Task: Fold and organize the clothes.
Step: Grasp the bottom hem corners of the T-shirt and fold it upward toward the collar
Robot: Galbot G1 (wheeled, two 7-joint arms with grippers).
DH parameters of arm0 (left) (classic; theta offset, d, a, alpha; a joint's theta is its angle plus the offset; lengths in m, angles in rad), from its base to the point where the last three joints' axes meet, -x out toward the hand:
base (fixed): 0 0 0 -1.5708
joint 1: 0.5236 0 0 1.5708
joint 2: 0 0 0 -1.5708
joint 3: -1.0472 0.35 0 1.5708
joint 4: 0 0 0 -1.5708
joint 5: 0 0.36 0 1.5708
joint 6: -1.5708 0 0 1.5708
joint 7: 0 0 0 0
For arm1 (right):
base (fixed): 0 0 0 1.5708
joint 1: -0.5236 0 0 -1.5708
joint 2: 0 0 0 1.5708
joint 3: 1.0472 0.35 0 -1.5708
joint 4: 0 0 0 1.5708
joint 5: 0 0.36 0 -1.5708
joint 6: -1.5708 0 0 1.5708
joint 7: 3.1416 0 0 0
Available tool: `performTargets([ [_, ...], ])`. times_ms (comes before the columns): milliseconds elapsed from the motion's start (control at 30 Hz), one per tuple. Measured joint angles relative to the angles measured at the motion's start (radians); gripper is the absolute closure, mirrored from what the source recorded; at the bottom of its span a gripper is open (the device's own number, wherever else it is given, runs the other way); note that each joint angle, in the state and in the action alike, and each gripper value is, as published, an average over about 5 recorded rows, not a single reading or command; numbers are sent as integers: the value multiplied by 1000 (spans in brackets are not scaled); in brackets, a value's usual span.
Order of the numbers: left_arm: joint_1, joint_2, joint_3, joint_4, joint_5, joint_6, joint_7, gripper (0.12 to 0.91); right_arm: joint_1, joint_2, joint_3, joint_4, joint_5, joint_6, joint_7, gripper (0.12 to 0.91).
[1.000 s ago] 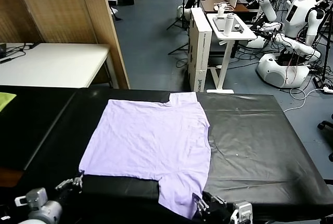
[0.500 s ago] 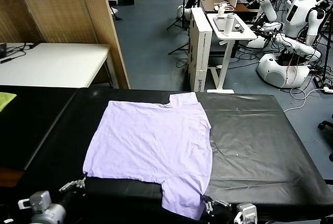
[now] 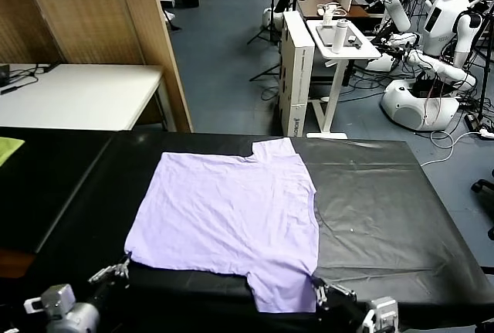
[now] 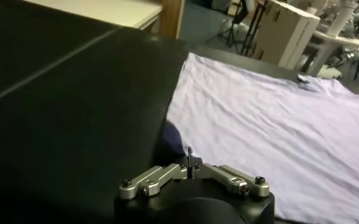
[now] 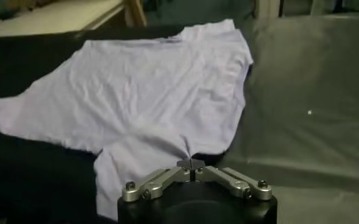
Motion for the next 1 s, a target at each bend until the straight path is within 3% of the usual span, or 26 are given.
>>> performTargets([
  [367, -192, 16, 64, 54, 2, 1, -15, 882, 222, -10, -65, -177, 28, 19, -4, 886],
  [700, -322, 28, 138, 143, 37, -7, 4, 882, 336, 14, -125, -278, 21, 37, 0, 886],
  [1000, -376, 46, 154, 218, 42, -13, 33, 882, 409, 50, -178, -342, -16, 52, 0, 886],
])
